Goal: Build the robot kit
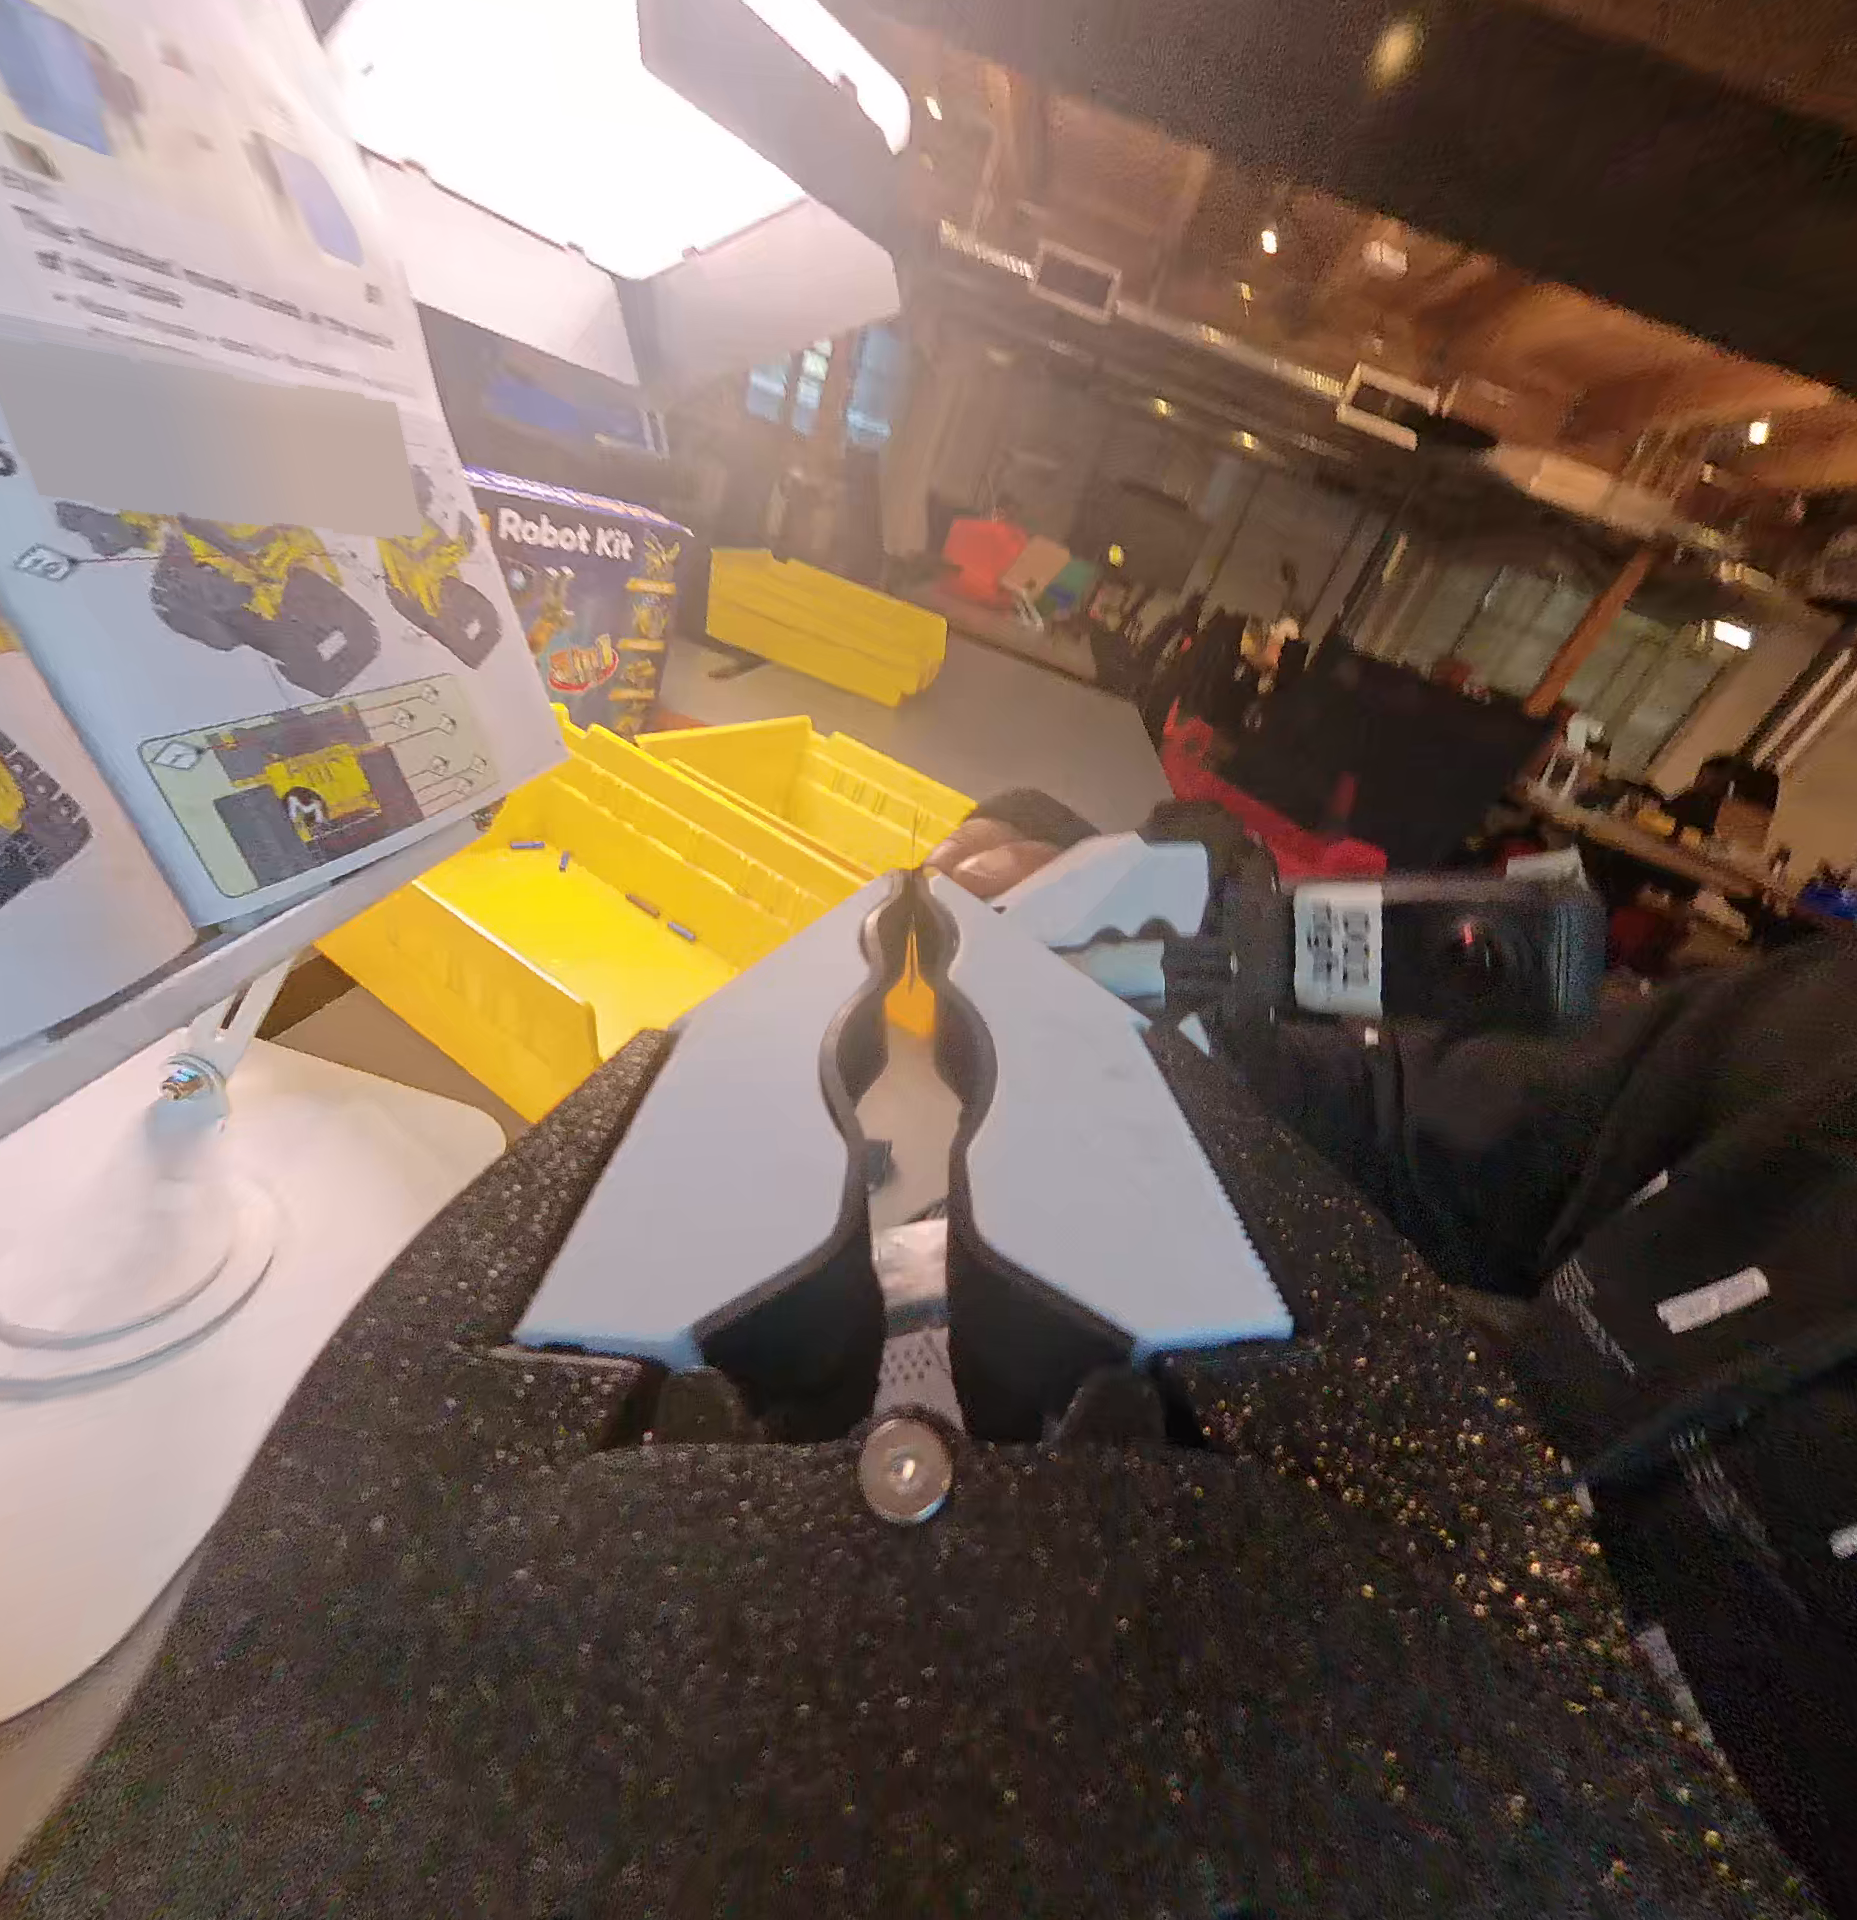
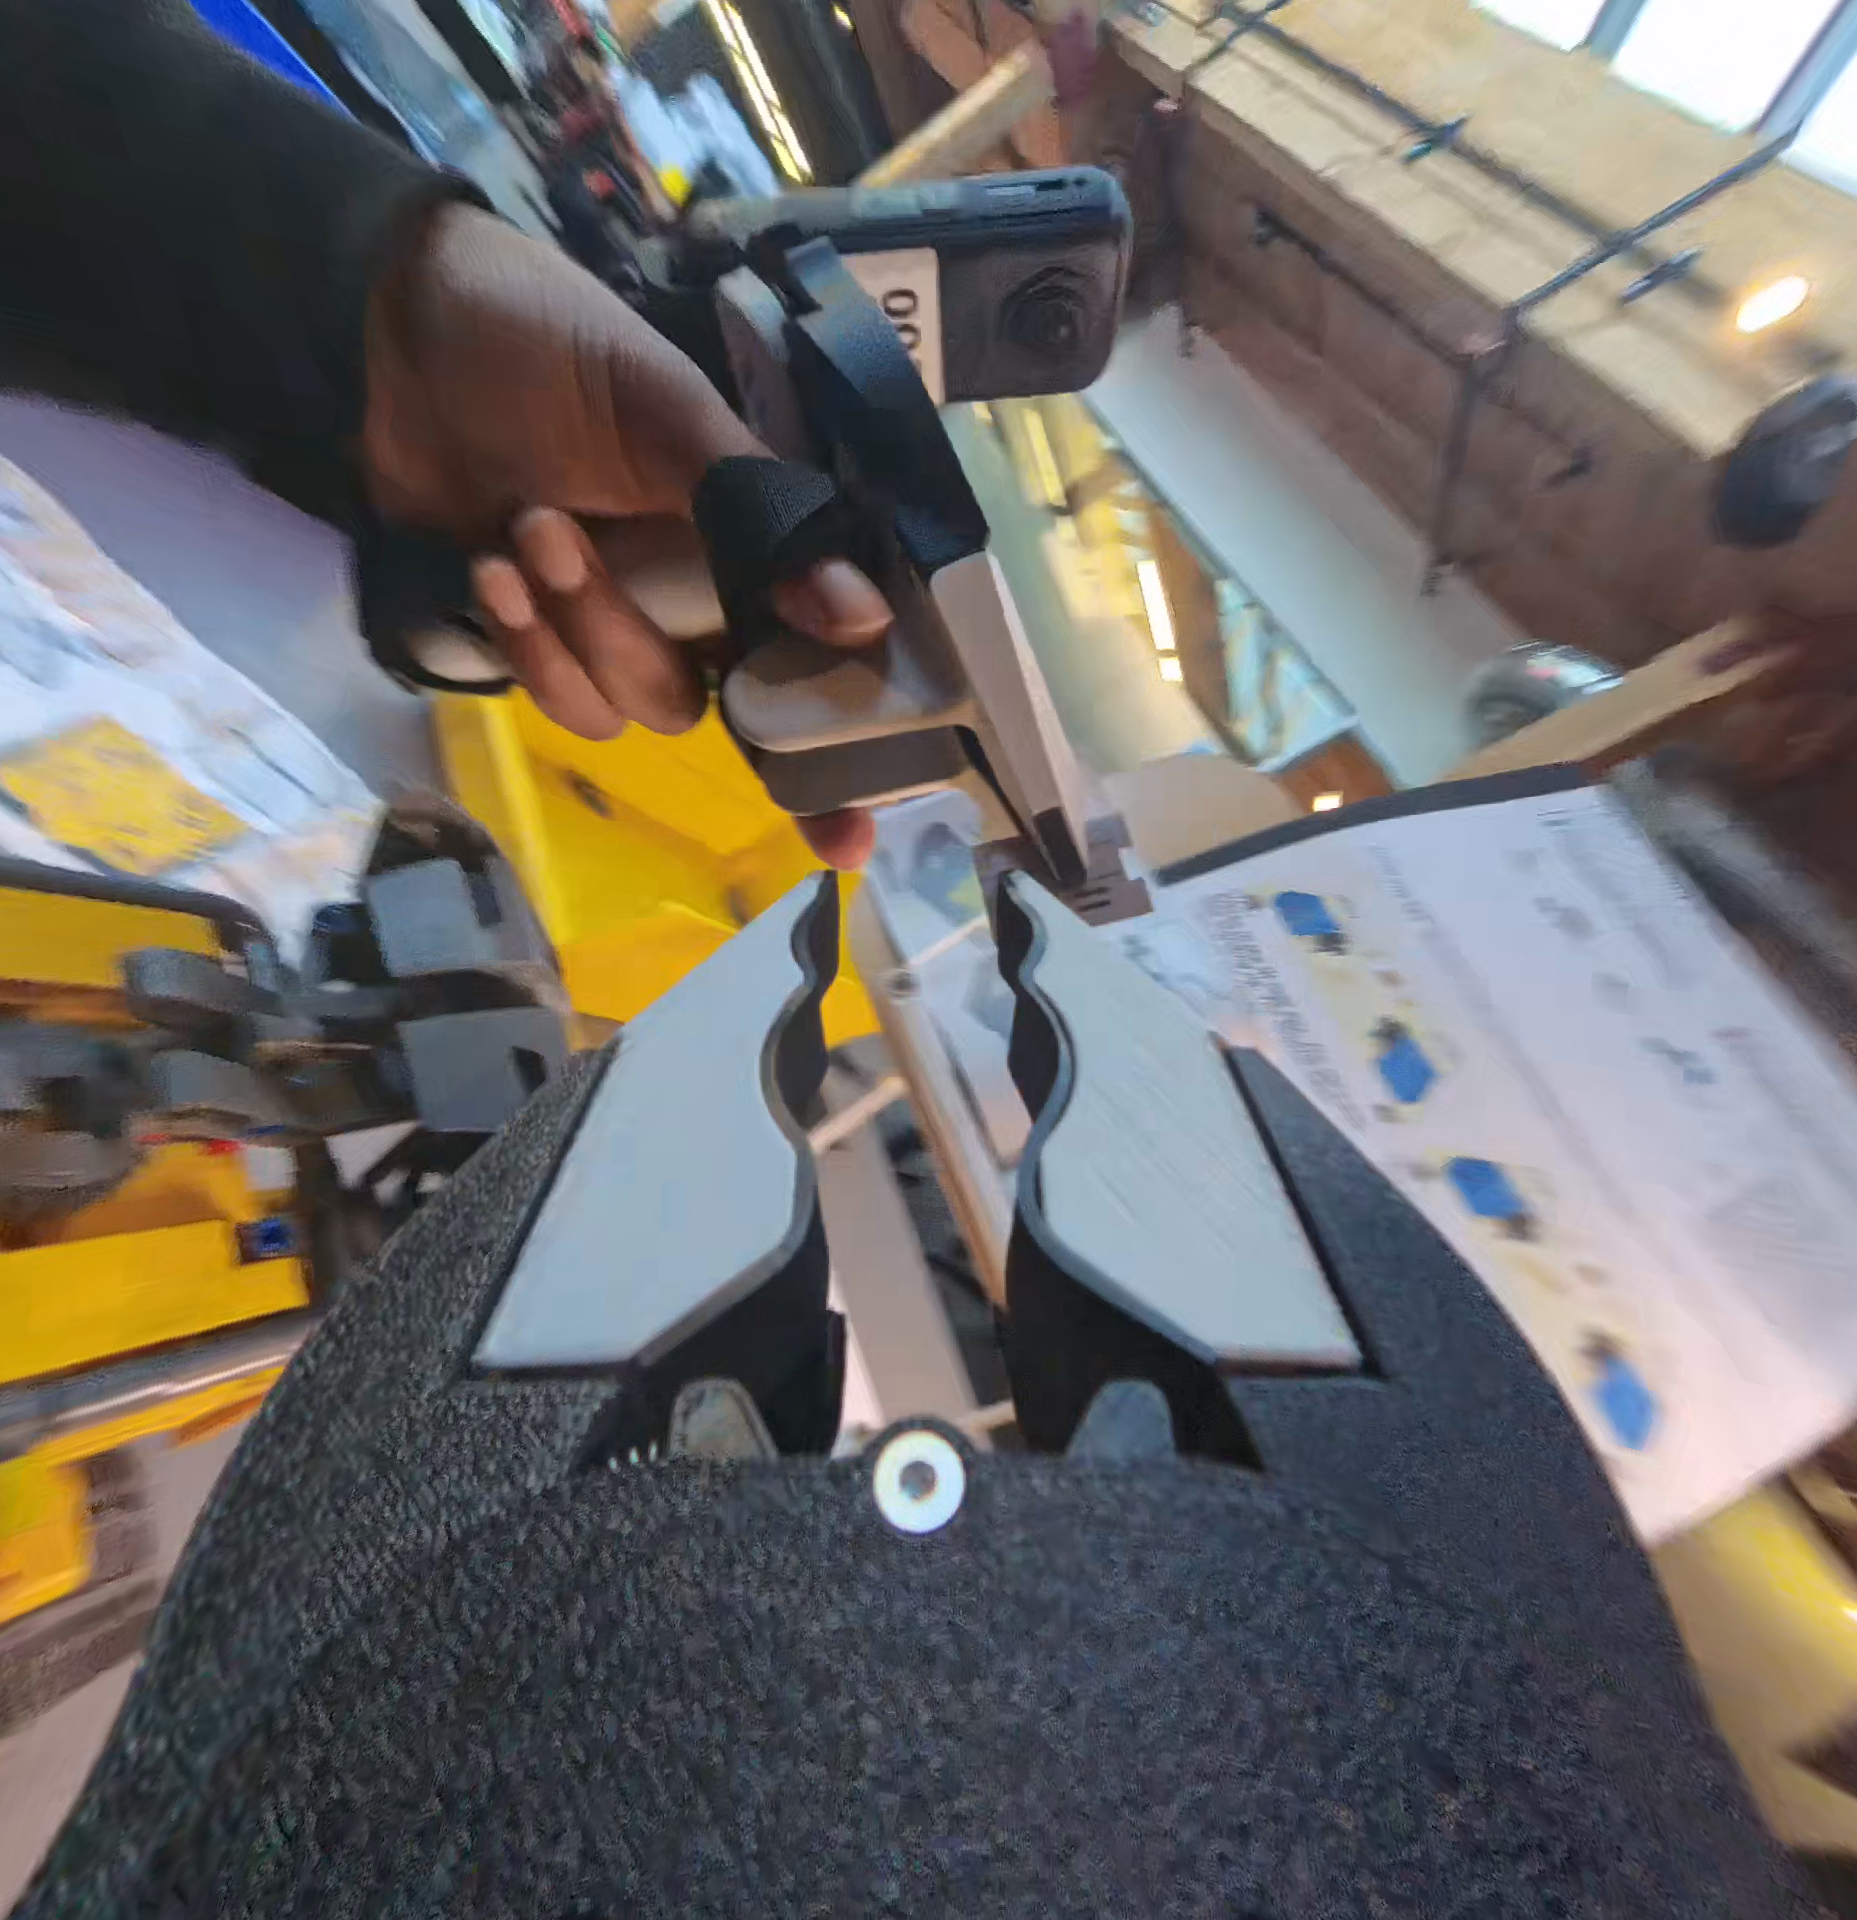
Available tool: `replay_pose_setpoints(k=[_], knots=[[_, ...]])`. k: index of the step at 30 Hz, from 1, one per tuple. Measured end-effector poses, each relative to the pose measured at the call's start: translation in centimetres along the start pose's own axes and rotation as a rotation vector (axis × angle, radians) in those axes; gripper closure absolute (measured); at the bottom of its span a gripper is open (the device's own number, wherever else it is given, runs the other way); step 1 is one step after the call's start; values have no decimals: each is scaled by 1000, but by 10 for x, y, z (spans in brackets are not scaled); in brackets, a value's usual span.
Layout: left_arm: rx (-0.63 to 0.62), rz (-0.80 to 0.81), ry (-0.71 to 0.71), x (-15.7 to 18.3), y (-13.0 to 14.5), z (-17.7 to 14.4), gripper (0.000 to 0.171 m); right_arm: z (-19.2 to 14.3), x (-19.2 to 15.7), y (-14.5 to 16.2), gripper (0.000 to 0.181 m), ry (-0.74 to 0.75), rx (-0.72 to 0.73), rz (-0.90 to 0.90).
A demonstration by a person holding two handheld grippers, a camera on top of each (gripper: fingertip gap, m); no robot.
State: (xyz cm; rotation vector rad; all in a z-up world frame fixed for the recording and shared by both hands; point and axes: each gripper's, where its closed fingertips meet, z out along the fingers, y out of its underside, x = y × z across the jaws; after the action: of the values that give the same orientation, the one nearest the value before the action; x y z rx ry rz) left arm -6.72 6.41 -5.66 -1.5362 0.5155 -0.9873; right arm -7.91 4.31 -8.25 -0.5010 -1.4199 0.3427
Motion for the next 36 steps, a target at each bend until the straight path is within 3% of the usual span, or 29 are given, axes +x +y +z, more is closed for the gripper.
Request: replay_pose_setpoints(k=[4, 6, 18, 27, 28, 32, 34, 36], knots=[[-244, 164, 89, 26, 26, -9, 171, -17, -8, -13, 151, -361, 41, 568], [-323, 210, 94, 30, 37, -11, 171, -25, -7, -14, 151, -446, 62, 704], [-420, 181, 112, 30, 57, -10, 171, -27, -16, -4, 176, -529, 61, 808], [-394, 178, 112, 30, 54, -7, 171, -29, -16, -3, 181, -549, 60, 844], [-370, 178, 113, 30, 50, -7, 168, -29, -13, -4, 181, -544, 75, 865], [-253, 149, 38, 21, 28, -21, 120, -33, 14, -2, 181, -454, 146, 965], [-255, 69, -42, 5, 37, -36, 105, -41, 30, 2, 181, -399, 185, 1041], [-271, -118, -73, -8, 64, -50, 91, -51, 33, 13, 181, -365, 199, 1128]])
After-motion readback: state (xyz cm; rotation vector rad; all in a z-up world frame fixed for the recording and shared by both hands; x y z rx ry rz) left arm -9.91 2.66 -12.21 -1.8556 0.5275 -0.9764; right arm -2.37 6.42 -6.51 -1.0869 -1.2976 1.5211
